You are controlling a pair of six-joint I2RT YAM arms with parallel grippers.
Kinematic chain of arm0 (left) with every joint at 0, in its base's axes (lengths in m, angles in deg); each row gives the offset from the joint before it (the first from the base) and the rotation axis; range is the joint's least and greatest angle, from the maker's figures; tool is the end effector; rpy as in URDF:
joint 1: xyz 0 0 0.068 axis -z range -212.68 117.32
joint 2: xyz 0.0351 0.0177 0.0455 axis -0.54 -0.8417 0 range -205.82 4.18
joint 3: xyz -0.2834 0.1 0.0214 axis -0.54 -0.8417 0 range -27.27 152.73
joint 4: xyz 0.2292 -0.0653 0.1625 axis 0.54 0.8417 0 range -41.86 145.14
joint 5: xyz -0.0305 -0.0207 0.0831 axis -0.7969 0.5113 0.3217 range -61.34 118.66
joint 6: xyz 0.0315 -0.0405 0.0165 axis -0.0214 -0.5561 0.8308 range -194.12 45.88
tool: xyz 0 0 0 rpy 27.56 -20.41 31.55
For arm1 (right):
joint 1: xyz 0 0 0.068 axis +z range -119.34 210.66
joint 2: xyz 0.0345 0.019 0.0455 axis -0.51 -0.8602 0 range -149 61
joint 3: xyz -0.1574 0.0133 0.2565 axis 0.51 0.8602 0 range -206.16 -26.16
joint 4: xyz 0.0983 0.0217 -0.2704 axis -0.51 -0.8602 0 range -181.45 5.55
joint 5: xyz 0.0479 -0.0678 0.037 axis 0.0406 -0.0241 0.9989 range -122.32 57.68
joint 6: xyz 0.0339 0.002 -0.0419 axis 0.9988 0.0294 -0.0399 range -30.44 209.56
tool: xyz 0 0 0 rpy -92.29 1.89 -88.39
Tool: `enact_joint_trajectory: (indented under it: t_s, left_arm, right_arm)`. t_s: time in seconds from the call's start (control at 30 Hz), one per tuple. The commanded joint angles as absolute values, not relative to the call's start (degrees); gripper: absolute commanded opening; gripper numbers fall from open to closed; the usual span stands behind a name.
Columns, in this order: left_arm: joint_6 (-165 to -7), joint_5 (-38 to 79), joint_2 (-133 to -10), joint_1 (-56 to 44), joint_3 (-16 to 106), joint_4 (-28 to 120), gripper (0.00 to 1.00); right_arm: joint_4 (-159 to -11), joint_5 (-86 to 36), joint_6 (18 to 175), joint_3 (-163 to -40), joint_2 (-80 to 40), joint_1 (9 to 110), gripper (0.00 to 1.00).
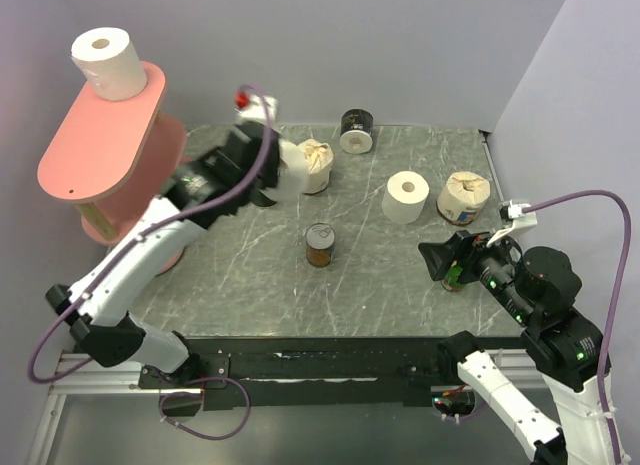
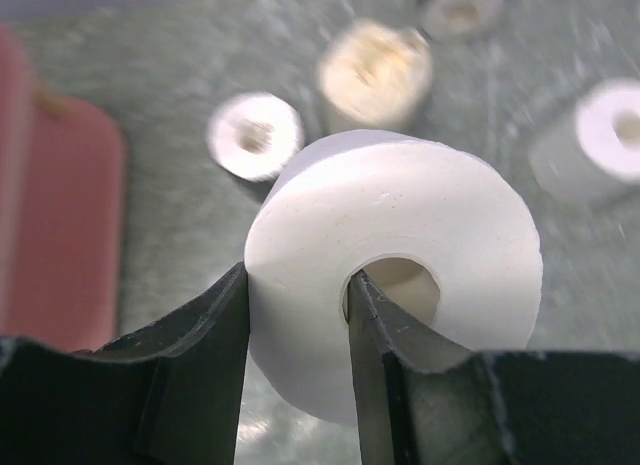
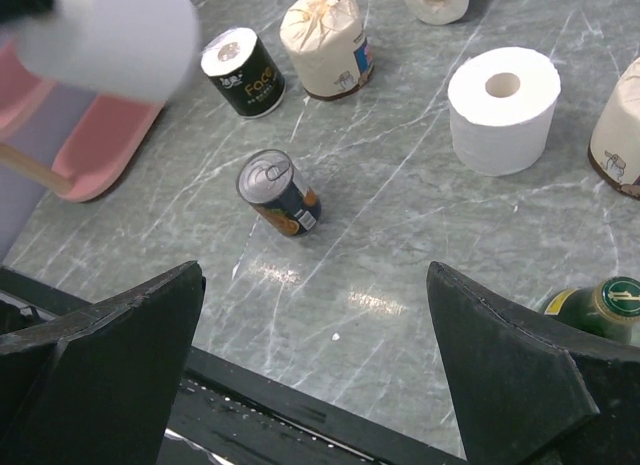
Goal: Place and organize the paper towels onto the shelf
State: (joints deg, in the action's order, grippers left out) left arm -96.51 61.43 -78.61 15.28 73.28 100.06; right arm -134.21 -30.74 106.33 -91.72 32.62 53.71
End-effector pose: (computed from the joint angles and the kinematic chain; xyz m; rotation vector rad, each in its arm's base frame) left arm 0.2228 -0.2185 0.4867 0.1415 2.0604 -0.1325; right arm 0.0463 0.0207 0.4423 -0.1197 1.8167 0.5205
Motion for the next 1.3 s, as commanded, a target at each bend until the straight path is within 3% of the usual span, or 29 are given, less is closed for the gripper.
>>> enact_joint_trajectory:
  t_s: [0.0,0.43,0.77,1.27]
  left_arm:
    - [-89.34,66.19,-74.22,8.20,80.21,97.01,0.38]
    - [-79.13,71.90,-82.75,-14.38,104.38,98.07,0.40]
    - [-77.55,72.78,-78.88,-25.38,98.33,90.33,0.41]
    - [-80.45,64.96,-84.50,-34.44,101.49,92.53,0.45]
  right_arm:
    - [-133.41,-30.39,107.40,-93.04,35.16,53.69,1.00]
    - [-133.23,-30.12,108.01,-92.69,34.02,53.60,0.99]
    - [-133.50,-30.39,106.79,-94.01,31.91,53.69,0.99]
    - [-132.97,-30.12,106.61,-95.59,29.63,53.60,0.99]
